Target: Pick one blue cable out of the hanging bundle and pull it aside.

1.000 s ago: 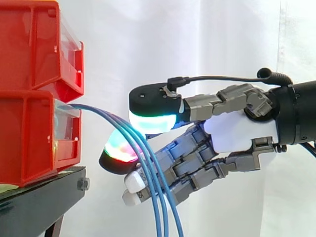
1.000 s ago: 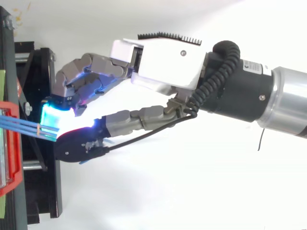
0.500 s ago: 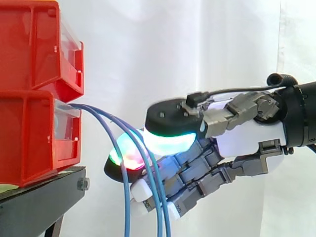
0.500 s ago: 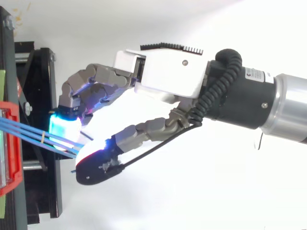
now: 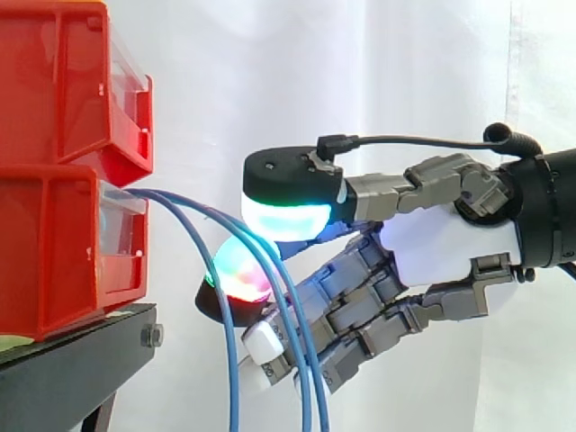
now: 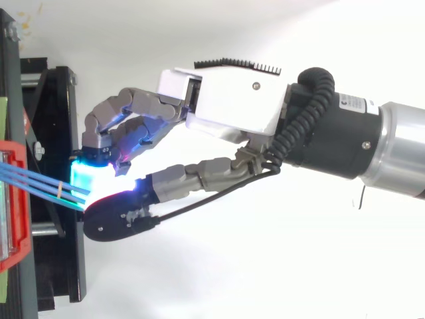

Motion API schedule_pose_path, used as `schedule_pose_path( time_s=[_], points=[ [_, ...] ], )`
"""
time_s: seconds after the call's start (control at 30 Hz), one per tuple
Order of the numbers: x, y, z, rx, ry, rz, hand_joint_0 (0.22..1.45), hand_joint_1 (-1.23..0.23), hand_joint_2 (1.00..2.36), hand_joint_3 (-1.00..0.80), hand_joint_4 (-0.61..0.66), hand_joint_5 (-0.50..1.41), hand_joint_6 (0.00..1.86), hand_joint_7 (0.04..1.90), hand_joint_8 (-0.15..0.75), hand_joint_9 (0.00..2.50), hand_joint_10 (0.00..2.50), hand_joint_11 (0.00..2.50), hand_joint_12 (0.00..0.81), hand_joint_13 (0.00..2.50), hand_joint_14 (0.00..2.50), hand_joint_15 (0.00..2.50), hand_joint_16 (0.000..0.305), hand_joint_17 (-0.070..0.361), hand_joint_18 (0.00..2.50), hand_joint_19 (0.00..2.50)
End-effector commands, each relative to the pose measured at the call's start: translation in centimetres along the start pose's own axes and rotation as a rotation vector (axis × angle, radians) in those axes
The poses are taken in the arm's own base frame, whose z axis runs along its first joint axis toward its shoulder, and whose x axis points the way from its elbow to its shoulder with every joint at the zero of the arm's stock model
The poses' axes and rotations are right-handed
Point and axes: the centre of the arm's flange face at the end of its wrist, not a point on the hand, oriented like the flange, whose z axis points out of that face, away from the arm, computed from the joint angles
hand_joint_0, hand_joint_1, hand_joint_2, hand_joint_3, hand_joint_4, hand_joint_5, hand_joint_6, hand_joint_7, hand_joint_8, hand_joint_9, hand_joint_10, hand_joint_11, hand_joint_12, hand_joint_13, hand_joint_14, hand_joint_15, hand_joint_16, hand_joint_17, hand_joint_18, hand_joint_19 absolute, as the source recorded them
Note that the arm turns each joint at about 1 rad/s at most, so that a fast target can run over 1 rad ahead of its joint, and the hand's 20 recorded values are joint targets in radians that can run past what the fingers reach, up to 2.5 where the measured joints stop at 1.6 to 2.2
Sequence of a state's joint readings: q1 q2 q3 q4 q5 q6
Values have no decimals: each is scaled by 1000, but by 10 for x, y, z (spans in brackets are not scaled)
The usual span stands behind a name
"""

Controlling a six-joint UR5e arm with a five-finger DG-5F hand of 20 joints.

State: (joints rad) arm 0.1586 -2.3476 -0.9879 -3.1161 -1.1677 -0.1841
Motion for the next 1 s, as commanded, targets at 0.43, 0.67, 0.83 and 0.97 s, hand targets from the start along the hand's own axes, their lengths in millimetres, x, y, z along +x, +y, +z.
schedule_pose_path(
  time_s=[0.43, 0.67, 0.83, 0.97],
  points=[
    [0, -1, 0, 0, 1, 9, 571, -608, 1008, -401, 63, -149, 878, 911, 305, 934, 18, 486, 370, 643, 12, 313, 50, 112, 654, 523],
    [0, -1, 0, 0, 1, 20, 562, -545, 1011, -347, 83, -139, 847, 947, 315, 962, 16, 484, 379, 646, 12, 331, 51, 116, 627, 554],
    [0, 1, 0, -2, 8, 28, 503, -689, 1000, -500, 95, -150, 865, 916, 329, 943, 16, 498, 399, 654, 12, 329, 55, 124, 655, 539],
    [2, 0, 0, -3, 20, 34, 491, -707, 1000, -500, 104, -150, 871, 909, 332, 946, 16, 500, 402, 657, 12, 324, 56, 126, 664, 537]
  ],
)
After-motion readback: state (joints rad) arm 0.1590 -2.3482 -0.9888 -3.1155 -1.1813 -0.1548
